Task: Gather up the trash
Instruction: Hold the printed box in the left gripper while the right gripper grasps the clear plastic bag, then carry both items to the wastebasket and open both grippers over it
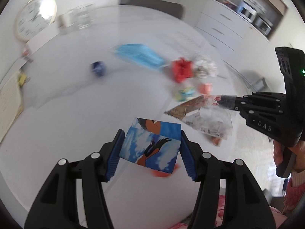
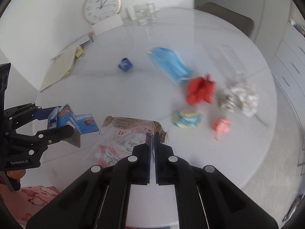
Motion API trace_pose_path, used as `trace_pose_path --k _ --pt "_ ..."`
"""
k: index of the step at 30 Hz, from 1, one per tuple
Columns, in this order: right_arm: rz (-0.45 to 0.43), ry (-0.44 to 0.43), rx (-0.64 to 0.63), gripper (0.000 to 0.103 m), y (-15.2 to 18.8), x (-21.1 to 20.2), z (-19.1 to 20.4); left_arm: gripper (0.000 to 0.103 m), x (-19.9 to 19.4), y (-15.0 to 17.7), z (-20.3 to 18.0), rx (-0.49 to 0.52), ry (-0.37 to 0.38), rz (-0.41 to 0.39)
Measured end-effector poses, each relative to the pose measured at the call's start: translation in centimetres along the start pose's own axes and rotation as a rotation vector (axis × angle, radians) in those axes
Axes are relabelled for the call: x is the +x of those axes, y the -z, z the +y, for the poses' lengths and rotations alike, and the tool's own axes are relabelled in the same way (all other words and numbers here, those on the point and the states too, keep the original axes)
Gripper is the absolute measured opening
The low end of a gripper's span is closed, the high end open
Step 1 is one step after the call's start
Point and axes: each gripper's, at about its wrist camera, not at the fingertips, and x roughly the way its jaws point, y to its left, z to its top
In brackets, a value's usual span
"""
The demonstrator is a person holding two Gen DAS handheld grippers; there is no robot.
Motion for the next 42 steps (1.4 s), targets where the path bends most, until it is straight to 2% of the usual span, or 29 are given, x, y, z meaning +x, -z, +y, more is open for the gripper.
trace_pose_path --k 10,16,22,32,42 --pt "-0.019 0.125 0.205 0.004 8.5 -6.4 -11.3 0.055 2.9 -1.1 -14.5 0.196 0.144 0.051" --pt "-0.018 0.153 0.278 0.004 12.3 -8.5 -16.0 0.055 5.2 -1.0 -20.8 0.25 0.17 0.09" --pt "-0.017 0.148 0.295 0.004 13.7 -9.3 -18.3 0.055 6.1 -0.9 -24.1 0.274 0.17 0.108" --pt "-0.027 0.155 0.329 0.004 14.4 -9.7 -19.9 0.055 6.6 -0.8 -26.5 0.307 0.163 0.132" --pt "-0.03 0.196 0.405 0.005 16.2 -10.6 -22.1 0.056 8.7 -0.3 -30.2 0.411 0.202 0.164"
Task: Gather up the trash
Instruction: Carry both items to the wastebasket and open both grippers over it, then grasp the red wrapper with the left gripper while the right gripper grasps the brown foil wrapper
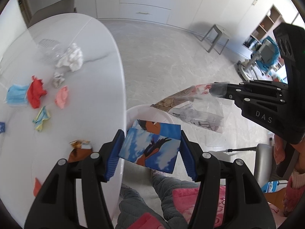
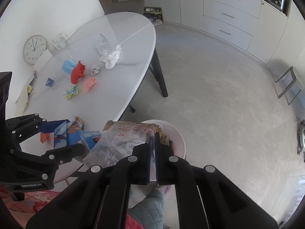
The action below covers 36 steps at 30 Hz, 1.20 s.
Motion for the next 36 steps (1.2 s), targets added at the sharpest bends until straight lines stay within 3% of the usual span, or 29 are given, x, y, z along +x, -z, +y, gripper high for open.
trace_pose_path --k 8,14,24,25,27,29,32,36 --pt "0.006 0.013 0.023 0.007 0.3 0.1 -1.5 0.082 0.4 -0.1 -2.0 0.043 0.021 0.003" --pt "0.014 0.013 0.026 0.007 0.2 0.4 -1.6 0.086 0.1 -0.2 -2.1 0.052 -0.004 -0.004" --pt "0.079 -0.001 0.01 0.007 0.8 2.7 -0.4 0.087 -1.3 0.4 1.0 -0.037 -0.026 -0.018" --pt "0.091 -0.002 0.008 0.012 0.9 3.2 -0.2 0.087 -1.4 0.5 1.2 -0.045 -0.028 -0.018" --pt "0.113 0.004 0.007 0.032 1.3 3.9 0.2 0.088 -1.7 0.8 2.0 -0.069 -0.034 -0.019" --pt "0.122 0.022 0.015 0.059 1.6 4.5 0.5 0.088 -1.9 1.1 2.8 -0.089 -0.038 -0.017" --pt "0.129 0.037 0.033 0.074 1.6 4.9 0.7 0.088 -2.3 1.6 4.1 -0.126 -0.05 -0.017" --pt "0.123 0.056 0.034 0.08 1.0 4.8 1.2 0.088 -2.9 2.4 5.6 -0.173 -0.056 -0.022"
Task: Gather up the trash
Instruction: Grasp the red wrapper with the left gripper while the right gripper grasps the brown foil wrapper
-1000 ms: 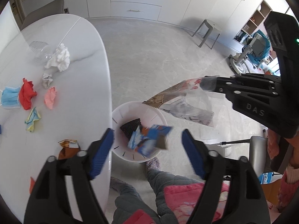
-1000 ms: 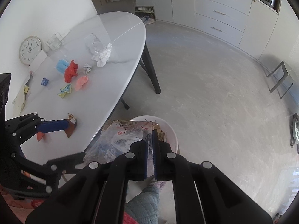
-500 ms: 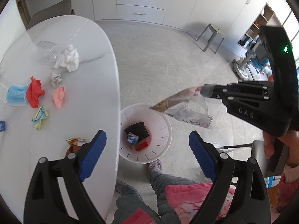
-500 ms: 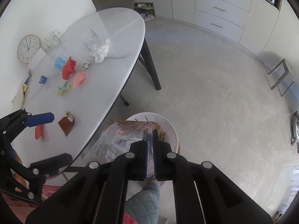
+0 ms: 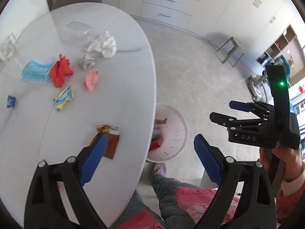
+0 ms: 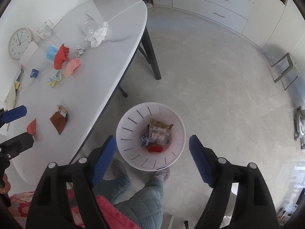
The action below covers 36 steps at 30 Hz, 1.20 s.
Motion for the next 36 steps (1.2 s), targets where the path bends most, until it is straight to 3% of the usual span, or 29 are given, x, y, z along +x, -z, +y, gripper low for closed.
trace_pose_path --k 8,19,27,36 --pt "-0.058 0.012 -0.021 0.094 -1.1 -1.3 2.5 0.088 -1.1 0.8 3.2 -0.084 -0.032 -0.018" --pt "-0.136 -0.076 -0.115 0.1 -3.6 -2.6 9.7 0.089 -4.3 4.2 11.7 -0.306 -0.166 -0.06" --pt "-0.106 -0.146 -0.227 0.1 -4.0 -0.8 16.4 0.093 -5.9 9.2 18.2 -0.493 -0.23 -0.052" --pt "-0.05 -0.146 -0.274 0.1 -2.4 1.9 20.2 0.093 -3.0 12.3 21.3 -0.646 -0.229 0.005"
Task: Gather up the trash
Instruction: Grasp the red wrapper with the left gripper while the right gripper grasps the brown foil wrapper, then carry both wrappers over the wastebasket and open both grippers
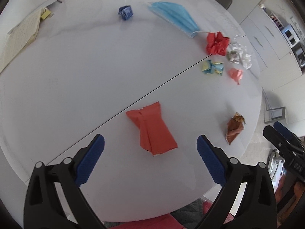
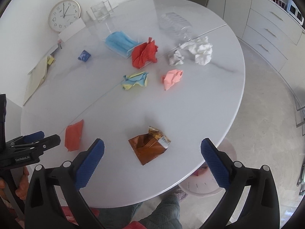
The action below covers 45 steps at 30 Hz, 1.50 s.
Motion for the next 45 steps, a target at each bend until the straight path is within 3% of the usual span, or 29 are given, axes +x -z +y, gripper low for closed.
trace_pose_path --k 7,9,12,14,16,24,30,36,45 --pt "0.021 0.015 0.022 0.1 0.6 1.6 0.5 0.093 2.8 -0.8 0.3 -0.06 -0.04 0.023" --pt "0.027 0.021 0.035 0.1 0.9 1.9 0.5 0.089 3.4 -0.9 0.3 -0.073 -0.043 0.031" --pt "0.039 0.028 0.048 0.1 1.2 2.5 0.4 0.073 4.2 -1.2 0.1 -0.067 -0.048 0.05" --pt "0.043 0.029 0.067 0.1 1.4 2.7 0.3 0.05 4.8 -1.2 0.0 -0.054 -0.05 0.064" --pt "0.045 0.024 0.086 0.1 1.7 2.9 0.2 0.039 5.4 -1.1 0.1 -0.039 -0.055 0.082" --pt "0.078 -0.006 0.218 0.1 1.9 4.6 0.0 0.036 4.6 -1.1 0.8 0.053 -0.047 0.05" --pt "0.092 0.037 0.298 0.079 1.1 6.7 0.2 0.036 2.7 -1.2 0.7 0.176 -0.064 0.003" --pt "0.079 0.092 0.291 0.049 0.4 7.9 0.9 0.036 2.0 -1.7 0.3 0.243 -0.044 0.0" --pt "0.056 0.09 0.237 0.037 0.4 7.0 1.5 0.036 1.1 -1.4 0.2 0.29 -0.021 -0.009"
